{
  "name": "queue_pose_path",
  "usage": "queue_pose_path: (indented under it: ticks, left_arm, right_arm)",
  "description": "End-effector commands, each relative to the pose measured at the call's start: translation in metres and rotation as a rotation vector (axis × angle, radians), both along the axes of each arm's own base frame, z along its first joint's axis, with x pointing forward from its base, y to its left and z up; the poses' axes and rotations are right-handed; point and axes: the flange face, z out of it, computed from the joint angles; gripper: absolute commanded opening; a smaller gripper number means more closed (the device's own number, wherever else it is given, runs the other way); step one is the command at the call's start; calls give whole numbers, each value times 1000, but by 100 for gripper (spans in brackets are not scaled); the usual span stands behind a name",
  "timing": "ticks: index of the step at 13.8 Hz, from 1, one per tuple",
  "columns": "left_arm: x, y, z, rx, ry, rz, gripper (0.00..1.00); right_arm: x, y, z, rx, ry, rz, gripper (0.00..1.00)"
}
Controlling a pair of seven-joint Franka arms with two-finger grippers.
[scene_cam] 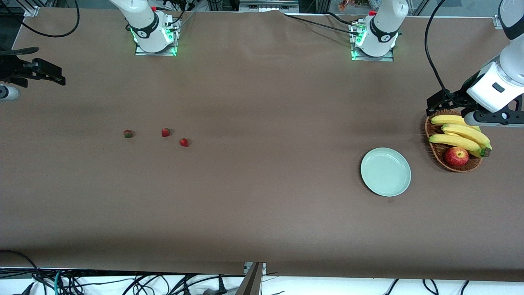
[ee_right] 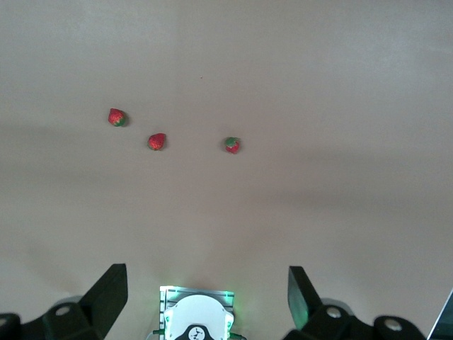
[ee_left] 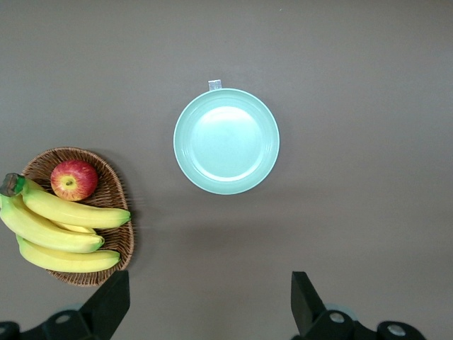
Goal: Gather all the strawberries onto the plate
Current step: 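Move the right gripper down toward the nearest strawberry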
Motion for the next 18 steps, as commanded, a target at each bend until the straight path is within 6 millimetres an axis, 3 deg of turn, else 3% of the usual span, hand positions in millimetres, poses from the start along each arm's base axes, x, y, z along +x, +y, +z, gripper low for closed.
queue_pose_path:
  ticks: [1,10,14,17,18]
  left_arm:
    - [-1,0,5,17,7,-13,100]
    - [-1,2,5,17,5,-12,100]
    - [-1,2,5,17,5,-12,100]
    - [-1,2,5,17,7,-12,100]
    - [-1,2,5,17,7,-12,100]
  right_arm:
    - [1,-2,6,19,-4,0,100]
    - [3,-2,3,17,-2,-9,100]
    - [19,-2,-17,9,-8,-8,100]
    - [42,-4,-51,3,4,1,100]
    - [51,-2,-71,0,29,3,100]
